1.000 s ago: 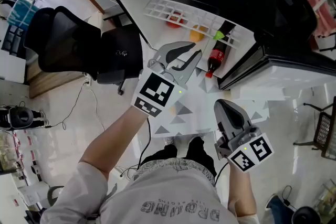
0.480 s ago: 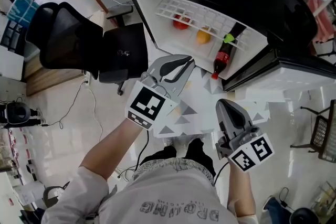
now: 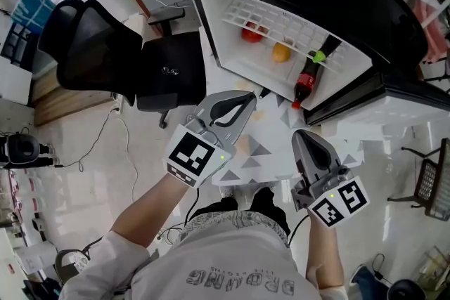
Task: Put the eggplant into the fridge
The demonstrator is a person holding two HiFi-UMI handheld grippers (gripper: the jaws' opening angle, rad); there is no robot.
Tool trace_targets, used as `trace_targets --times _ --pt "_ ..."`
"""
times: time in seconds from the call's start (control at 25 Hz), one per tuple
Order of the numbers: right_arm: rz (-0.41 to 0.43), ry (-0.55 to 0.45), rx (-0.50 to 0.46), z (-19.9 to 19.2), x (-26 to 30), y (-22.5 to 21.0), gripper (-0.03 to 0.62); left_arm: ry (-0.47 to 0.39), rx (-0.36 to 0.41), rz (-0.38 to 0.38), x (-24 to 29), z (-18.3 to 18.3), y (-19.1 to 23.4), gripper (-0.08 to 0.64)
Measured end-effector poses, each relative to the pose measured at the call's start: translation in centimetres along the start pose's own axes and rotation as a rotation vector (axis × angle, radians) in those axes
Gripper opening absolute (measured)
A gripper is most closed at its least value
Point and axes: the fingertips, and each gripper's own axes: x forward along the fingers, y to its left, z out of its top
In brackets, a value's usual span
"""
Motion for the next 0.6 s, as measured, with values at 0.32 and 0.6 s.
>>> trace_targets --times 0.32,0.6 --pt "0.013 -0.004 -0.021 0.5 1.5 0.9 0.002 -0.012 -0.046 -0.035 -1.9 -1.0 -0.2 0.008" --pt "0.021 -0.002 -0.035 0.9 2.5 1.4 0.002 -0.032 -0.073 -0.066 -2.7 -1.3 -0.9 0.008"
